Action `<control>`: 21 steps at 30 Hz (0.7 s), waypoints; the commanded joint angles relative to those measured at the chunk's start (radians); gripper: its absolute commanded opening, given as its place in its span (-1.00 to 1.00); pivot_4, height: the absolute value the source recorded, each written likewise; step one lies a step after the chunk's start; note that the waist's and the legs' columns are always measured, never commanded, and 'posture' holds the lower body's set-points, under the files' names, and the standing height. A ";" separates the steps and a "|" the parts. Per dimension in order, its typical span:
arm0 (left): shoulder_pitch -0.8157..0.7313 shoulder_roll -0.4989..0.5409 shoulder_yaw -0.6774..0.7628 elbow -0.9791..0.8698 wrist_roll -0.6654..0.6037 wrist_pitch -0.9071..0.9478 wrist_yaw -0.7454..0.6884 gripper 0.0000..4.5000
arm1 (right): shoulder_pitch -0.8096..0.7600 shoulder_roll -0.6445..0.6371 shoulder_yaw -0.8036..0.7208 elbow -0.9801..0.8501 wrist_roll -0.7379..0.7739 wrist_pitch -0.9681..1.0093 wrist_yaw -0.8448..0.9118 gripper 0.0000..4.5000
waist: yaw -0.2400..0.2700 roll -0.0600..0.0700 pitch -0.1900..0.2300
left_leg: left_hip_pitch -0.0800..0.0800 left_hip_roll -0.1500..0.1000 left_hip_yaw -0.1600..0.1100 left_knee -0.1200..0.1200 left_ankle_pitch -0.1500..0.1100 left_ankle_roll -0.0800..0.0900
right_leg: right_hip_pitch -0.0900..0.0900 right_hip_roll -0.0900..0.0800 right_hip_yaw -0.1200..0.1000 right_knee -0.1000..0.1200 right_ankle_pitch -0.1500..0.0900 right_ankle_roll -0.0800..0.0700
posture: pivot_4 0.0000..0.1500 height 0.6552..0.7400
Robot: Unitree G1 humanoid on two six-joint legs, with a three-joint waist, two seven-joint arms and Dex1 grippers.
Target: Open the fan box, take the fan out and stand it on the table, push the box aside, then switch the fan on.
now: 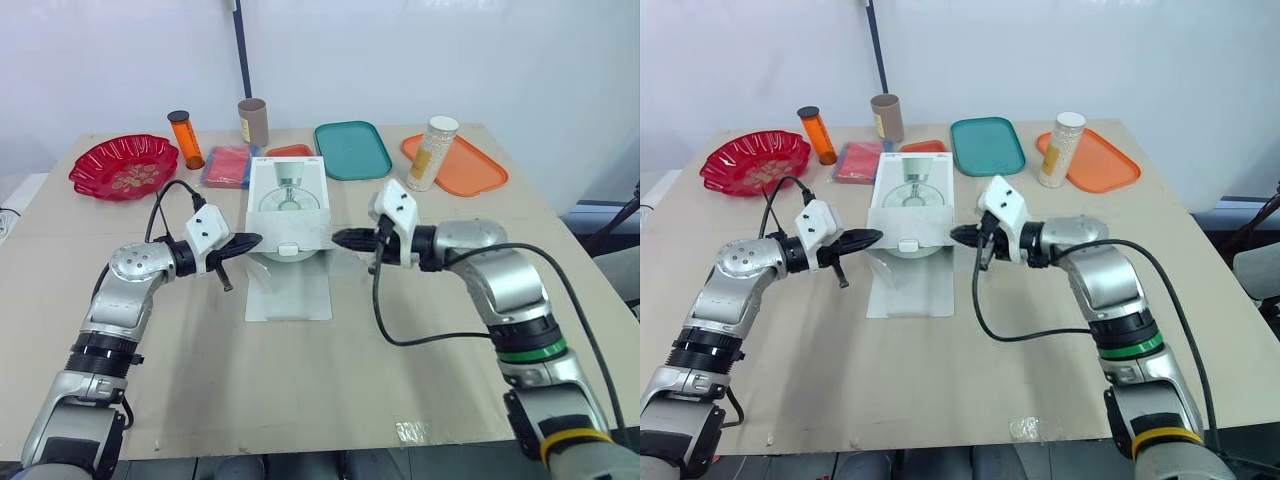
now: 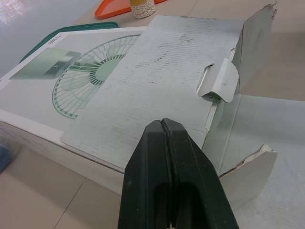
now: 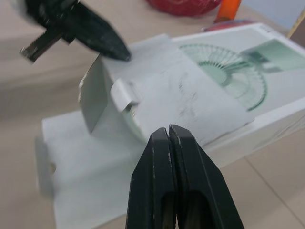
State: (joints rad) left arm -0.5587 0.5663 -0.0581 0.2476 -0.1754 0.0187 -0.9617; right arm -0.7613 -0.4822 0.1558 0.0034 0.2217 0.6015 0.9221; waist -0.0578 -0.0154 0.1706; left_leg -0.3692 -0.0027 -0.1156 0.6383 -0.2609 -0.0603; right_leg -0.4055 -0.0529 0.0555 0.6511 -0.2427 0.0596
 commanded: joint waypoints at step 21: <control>0.052 0.053 0.021 -0.298 -0.078 0.175 -0.039 -1.00 | -0.052 0.124 0.067 0.248 -0.123 -0.162 -0.108 -0.98 | -0.001 0.000 0.000 | -0.001 0.000 0.000 0.000 0.000 0.000 | -0.001 0.000 0.000 0.000 0.000 0.000 | 1.00 1.00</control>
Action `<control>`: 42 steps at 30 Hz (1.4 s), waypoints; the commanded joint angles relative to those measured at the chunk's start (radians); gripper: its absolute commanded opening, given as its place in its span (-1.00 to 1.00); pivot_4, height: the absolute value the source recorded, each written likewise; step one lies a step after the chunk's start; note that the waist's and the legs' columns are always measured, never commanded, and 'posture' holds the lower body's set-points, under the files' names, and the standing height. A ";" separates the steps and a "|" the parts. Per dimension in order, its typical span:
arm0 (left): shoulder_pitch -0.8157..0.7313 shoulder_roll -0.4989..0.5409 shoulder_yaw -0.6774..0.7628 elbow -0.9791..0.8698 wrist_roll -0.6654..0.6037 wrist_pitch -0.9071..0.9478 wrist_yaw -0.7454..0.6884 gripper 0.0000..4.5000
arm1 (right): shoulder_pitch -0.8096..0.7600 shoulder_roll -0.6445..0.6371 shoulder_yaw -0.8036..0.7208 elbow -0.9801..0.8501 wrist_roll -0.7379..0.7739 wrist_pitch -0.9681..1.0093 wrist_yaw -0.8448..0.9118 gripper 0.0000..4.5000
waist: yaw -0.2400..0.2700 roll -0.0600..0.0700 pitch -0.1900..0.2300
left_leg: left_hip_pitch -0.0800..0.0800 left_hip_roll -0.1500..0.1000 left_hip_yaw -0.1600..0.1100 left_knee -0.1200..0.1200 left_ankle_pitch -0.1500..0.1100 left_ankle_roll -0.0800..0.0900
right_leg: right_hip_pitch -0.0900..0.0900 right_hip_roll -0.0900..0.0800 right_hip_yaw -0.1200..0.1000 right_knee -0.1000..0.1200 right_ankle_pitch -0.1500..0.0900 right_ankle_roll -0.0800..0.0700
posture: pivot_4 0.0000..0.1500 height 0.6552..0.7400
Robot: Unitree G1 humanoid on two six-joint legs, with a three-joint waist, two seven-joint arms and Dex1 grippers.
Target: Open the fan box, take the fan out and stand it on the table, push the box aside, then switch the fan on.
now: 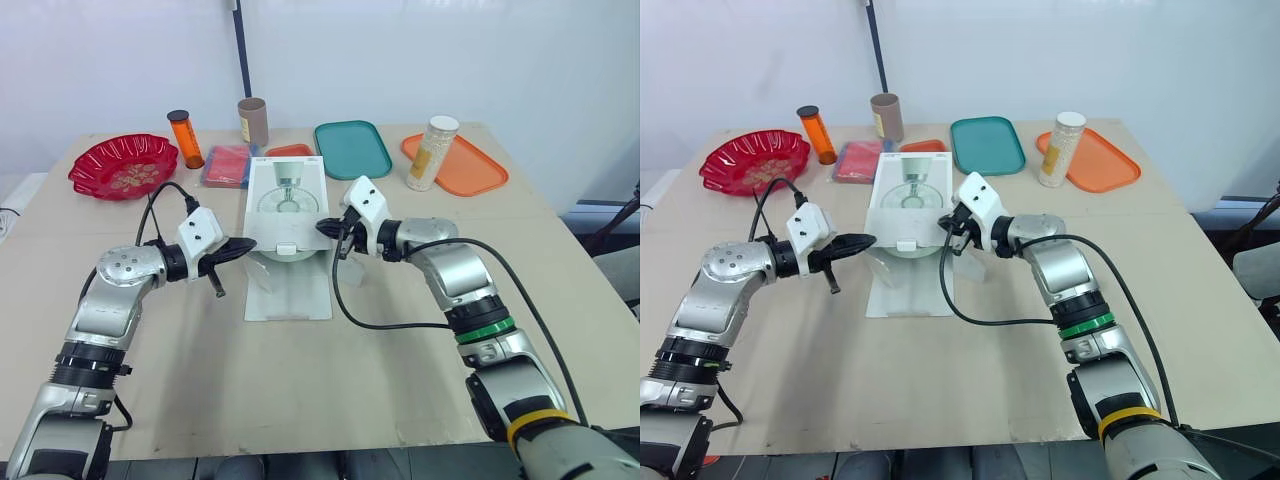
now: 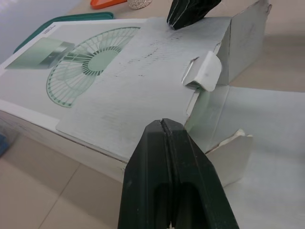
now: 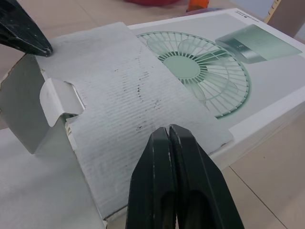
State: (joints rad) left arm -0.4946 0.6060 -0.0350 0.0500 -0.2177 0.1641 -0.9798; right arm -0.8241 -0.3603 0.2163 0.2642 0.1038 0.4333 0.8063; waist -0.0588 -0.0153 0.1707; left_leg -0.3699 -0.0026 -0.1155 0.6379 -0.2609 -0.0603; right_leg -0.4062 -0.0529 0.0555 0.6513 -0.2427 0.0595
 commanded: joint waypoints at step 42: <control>-0.150 0.176 -0.155 -0.221 0.196 0.072 -0.085 -1.00 | 0.020 0.044 0.032 -0.007 -0.037 -0.019 0.014 -0.98 | -0.015 -0.001 0.000 | 0.000 0.000 0.000 -0.001 0.000 0.000 | 0.000 0.001 0.000 0.000 0.000 0.000 | 1.00 1.00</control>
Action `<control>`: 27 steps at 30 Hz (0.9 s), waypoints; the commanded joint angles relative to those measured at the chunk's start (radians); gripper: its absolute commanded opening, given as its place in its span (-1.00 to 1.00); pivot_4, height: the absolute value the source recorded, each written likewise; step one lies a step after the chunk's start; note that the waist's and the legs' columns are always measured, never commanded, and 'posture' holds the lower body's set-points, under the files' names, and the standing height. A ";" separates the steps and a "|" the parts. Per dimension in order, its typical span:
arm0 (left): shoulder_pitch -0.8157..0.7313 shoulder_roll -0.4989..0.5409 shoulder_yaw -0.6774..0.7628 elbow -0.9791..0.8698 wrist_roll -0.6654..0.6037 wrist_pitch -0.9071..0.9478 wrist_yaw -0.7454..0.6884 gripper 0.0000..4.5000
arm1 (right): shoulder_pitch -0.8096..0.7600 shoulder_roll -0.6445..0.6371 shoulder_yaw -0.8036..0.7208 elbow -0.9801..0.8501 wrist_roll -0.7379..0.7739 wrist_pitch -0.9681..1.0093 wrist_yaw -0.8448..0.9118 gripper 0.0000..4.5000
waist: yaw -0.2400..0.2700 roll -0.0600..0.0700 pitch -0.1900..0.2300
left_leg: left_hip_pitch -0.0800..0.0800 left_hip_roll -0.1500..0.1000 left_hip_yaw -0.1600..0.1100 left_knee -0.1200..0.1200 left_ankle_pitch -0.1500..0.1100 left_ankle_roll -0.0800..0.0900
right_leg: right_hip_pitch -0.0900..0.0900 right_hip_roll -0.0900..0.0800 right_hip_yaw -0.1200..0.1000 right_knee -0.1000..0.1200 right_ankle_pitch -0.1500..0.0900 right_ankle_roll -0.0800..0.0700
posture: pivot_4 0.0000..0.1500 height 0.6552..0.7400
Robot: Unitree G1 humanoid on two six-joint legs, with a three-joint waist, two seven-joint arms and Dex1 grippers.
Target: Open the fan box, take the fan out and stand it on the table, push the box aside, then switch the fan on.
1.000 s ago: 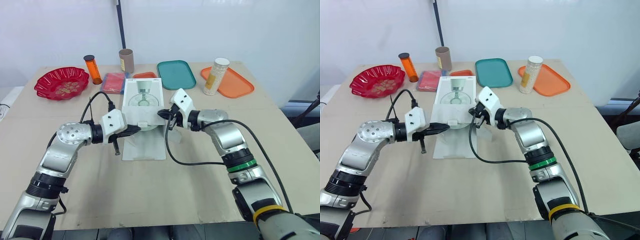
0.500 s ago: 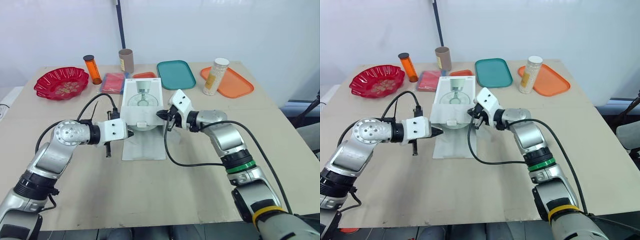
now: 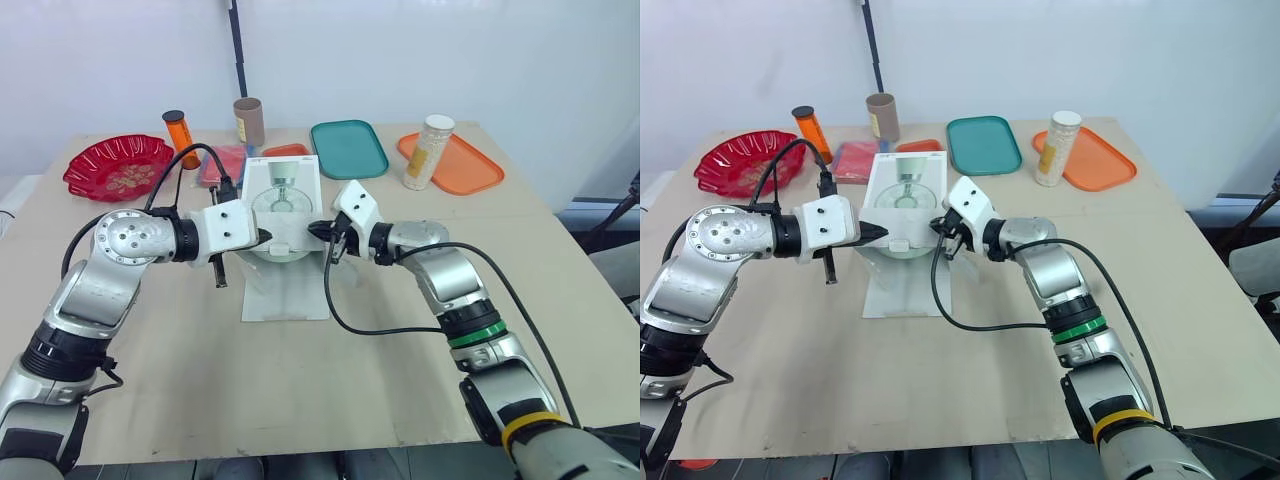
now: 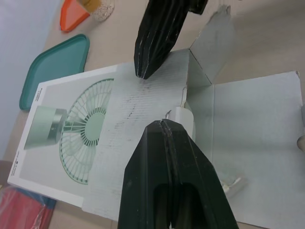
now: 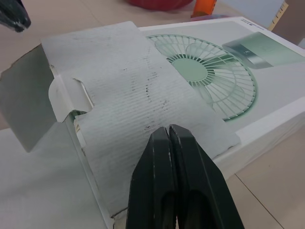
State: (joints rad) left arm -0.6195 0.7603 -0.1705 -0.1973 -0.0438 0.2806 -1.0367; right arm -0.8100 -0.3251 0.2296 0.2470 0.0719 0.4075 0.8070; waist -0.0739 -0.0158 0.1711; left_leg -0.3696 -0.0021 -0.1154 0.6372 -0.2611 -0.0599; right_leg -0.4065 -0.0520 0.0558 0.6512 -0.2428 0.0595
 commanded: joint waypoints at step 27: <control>-0.093 0.252 -0.095 0.281 0.196 -0.393 -0.277 -1.00 | 0.033 0.023 0.026 -0.011 -0.016 0.011 -0.004 -0.98 | -0.002 0.000 0.000 | 0.000 0.000 0.000 0.000 0.000 0.000 | 0.000 0.001 0.000 0.000 0.000 0.000 | 1.00 1.00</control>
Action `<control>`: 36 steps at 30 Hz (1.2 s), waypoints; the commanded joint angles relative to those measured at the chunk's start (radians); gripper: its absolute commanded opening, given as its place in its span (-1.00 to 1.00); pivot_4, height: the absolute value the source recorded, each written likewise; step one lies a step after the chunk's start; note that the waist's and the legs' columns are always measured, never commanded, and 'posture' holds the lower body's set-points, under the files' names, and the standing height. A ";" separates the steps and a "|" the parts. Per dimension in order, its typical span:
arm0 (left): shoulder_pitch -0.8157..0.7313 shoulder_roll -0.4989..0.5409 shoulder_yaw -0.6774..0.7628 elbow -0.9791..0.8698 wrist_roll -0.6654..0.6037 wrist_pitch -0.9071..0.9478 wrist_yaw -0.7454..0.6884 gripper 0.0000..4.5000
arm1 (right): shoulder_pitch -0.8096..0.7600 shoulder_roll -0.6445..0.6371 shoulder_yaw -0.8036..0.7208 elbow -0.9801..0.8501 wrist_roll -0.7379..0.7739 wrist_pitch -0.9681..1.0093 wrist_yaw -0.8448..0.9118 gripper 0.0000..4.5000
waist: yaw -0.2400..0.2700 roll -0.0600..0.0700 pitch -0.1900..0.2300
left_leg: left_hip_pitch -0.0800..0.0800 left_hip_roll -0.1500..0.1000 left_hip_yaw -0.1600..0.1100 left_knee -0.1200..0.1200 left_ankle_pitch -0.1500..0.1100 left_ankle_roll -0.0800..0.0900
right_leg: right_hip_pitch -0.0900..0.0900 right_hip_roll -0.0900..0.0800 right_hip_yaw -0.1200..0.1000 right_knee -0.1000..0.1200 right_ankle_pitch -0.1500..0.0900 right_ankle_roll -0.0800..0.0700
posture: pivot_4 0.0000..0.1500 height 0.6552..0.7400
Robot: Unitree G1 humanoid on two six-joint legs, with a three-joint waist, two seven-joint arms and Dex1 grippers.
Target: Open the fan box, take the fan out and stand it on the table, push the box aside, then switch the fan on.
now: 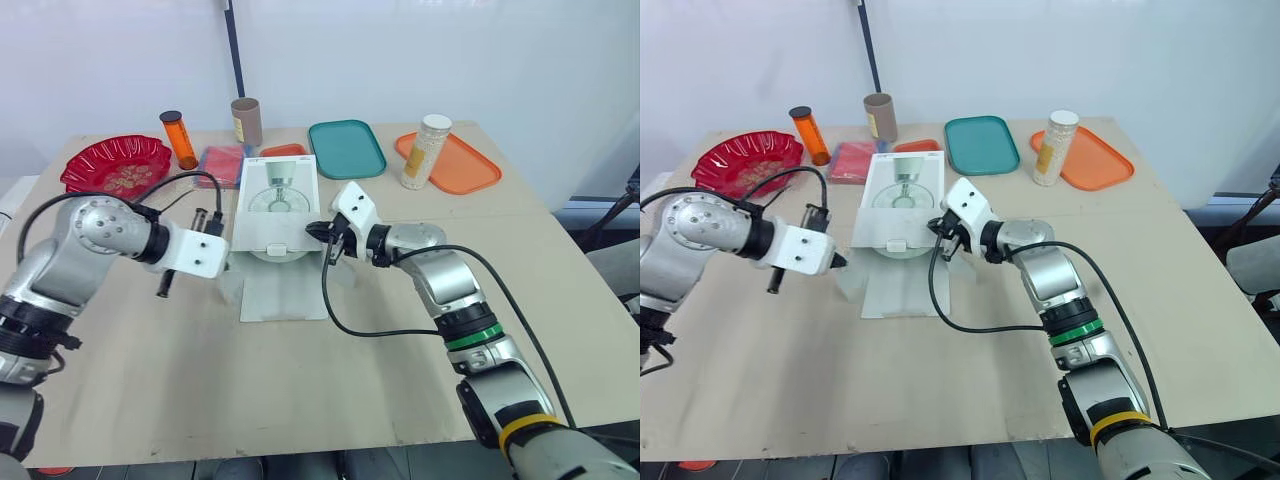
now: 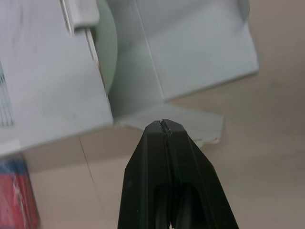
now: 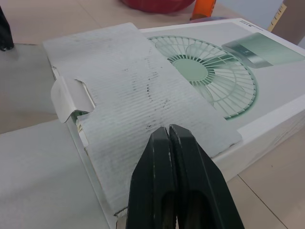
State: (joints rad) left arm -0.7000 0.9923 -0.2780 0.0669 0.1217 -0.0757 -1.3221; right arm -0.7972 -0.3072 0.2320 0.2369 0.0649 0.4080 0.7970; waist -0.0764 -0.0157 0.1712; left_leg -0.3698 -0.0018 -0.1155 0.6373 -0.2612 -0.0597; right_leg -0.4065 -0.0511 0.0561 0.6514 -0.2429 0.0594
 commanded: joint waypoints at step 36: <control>0.167 -0.368 0.223 0.050 -0.175 0.486 0.420 -1.00 | 0.022 0.002 0.025 0.005 -0.025 0.008 0.011 -0.98 | -0.001 0.000 0.000 | 0.001 0.000 0.000 0.001 0.000 0.000 | 0.000 -0.001 0.000 0.003 0.000 0.000 | 1.00 1.00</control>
State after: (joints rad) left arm -0.5199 0.6387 -0.0966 0.1466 -0.0023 0.3699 -0.9140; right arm -0.7902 -0.3047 0.2312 0.2295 0.0513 0.4037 0.7982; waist -0.0770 -0.0159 0.1708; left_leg -0.3692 -0.0022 -0.1159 0.6383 -0.2613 -0.0594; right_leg -0.4067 -0.0520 0.0558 0.6544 -0.2429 0.0594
